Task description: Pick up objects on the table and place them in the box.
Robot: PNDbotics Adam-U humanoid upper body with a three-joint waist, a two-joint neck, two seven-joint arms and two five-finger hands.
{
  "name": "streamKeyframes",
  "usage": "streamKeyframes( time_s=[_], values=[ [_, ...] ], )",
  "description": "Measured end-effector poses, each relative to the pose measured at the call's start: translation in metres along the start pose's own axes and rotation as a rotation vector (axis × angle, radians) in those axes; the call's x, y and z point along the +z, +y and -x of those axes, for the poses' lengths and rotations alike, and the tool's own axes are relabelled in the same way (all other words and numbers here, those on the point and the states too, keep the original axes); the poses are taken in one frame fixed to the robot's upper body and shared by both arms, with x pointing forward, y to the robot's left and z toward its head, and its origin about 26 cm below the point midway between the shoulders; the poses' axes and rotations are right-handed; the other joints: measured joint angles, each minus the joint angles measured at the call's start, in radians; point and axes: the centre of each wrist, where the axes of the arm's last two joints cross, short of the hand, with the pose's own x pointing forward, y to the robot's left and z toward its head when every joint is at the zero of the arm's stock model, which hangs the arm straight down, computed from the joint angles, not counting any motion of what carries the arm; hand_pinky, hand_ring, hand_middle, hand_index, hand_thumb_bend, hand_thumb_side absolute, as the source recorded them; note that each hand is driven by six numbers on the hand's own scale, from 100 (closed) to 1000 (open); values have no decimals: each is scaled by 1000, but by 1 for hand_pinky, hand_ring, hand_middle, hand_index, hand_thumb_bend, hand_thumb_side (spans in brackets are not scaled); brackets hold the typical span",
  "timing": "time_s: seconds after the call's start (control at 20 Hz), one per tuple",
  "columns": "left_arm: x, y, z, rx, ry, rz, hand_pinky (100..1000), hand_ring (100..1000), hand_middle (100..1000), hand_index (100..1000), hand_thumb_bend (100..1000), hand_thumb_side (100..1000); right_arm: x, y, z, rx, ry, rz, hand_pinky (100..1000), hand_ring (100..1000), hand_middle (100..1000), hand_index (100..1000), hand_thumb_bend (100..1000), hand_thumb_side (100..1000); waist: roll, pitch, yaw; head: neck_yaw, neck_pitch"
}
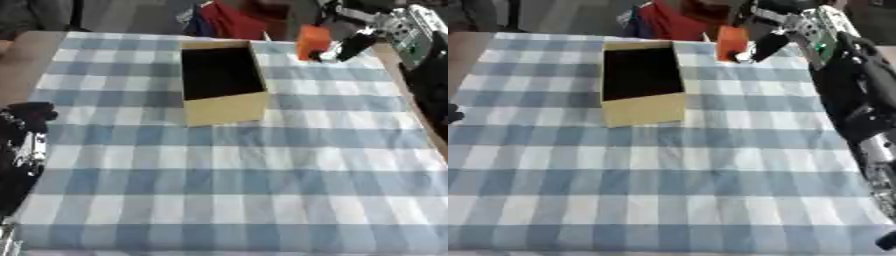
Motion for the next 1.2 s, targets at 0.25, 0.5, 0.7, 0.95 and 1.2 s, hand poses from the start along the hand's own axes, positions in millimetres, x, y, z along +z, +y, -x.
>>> streamKeyframes(
  time_s=[0.25, 0.5, 0.7, 0.95, 1.2],
  values=[
    [-2, -4, -2, 15, -9, 27, 853, 716, 665, 725, 100, 605, -28, 2, -30, 24, -7, 6, 778, 821, 753, 671, 286, 427, 3, 5, 33, -41, 0],
    [-2, -6, -2, 24, -12, 45, 853, 717, 665, 725, 100, 607, -49, 13, -56, 36, -17, -12, 783, 828, 766, 739, 288, 437, 5, 10, 55, -66, 0],
    [-2, -7, -3, 28, -13, 53, 854, 717, 665, 724, 100, 607, -58, 20, -70, 58, -21, -36, 790, 836, 798, 912, 522, 363, 8, 11, 63, -73, 0],
    [-3, -8, -3, 29, -14, 54, 854, 717, 665, 724, 100, 606, -63, 30, -79, 105, -19, -81, 795, 847, 838, 995, 722, 362, 9, 15, 64, -79, 0],
    [-3, -8, -3, 31, -14, 54, 854, 717, 665, 724, 100, 605, -63, 29, -81, 134, -11, -56, 791, 840, 837, 994, 731, 403, 13, 15, 64, -78, 0]
  ],
)
